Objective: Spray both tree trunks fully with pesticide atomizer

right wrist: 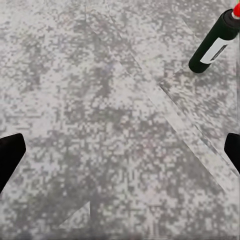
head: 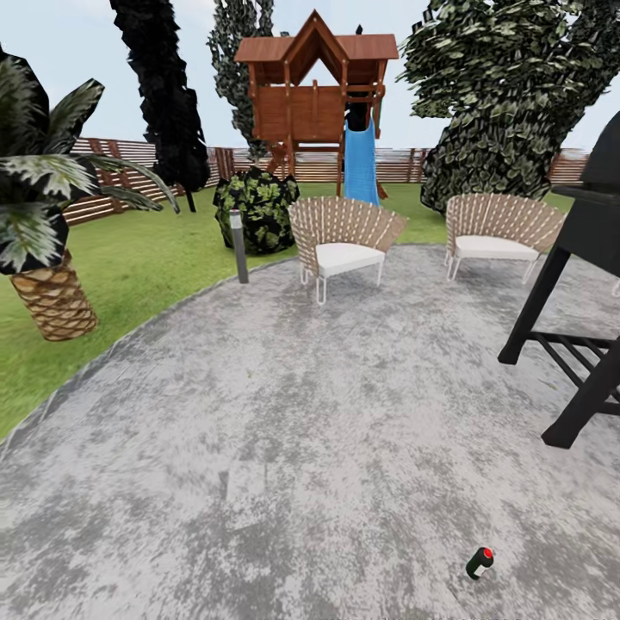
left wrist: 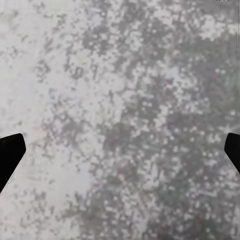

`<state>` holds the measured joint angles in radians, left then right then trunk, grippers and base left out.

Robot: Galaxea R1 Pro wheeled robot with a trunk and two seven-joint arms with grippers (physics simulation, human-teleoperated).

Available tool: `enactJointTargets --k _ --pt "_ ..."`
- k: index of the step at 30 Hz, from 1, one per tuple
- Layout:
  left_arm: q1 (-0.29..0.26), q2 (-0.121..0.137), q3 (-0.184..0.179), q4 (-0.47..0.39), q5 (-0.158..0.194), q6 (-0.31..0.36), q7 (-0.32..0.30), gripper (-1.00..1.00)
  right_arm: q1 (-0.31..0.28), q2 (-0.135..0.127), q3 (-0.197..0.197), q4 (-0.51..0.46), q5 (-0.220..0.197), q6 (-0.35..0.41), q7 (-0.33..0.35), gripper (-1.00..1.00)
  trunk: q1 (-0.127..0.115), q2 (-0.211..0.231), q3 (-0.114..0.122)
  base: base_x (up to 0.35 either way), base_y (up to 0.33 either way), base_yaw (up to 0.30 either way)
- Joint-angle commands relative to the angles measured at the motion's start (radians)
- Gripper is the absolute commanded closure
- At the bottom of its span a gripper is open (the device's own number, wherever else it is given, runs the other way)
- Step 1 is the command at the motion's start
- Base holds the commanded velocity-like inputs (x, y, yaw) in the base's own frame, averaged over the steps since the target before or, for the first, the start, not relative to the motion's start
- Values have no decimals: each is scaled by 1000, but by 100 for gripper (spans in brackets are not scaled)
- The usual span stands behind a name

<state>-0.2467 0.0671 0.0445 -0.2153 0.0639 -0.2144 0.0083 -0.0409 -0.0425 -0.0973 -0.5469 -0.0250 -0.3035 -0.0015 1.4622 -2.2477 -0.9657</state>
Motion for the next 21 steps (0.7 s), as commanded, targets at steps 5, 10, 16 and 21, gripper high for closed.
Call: enactJointTargets --k 5,10,16,21 --pt "0 0 0 1 7 -3 -1 -100 -1 1 1 2 -3 -3 0 -100 0 0 -2 -3 25 -275" --pt "0 0 0 1 7 -3 -1 -100 -2 1 1 2 -3 -3 0 -100 0 0 -2 0 0 -276" --pt "0 0 0 1 7 -3 -1 -100 -1 1 1 2 -3 -3 0 -100 0 0 -2 0 0 -276" --pt "0 0 0 1 7 -3 -1 -100 -1 1 1 2 -3 -3 0 -100 0 0 -2 0 0 -276"
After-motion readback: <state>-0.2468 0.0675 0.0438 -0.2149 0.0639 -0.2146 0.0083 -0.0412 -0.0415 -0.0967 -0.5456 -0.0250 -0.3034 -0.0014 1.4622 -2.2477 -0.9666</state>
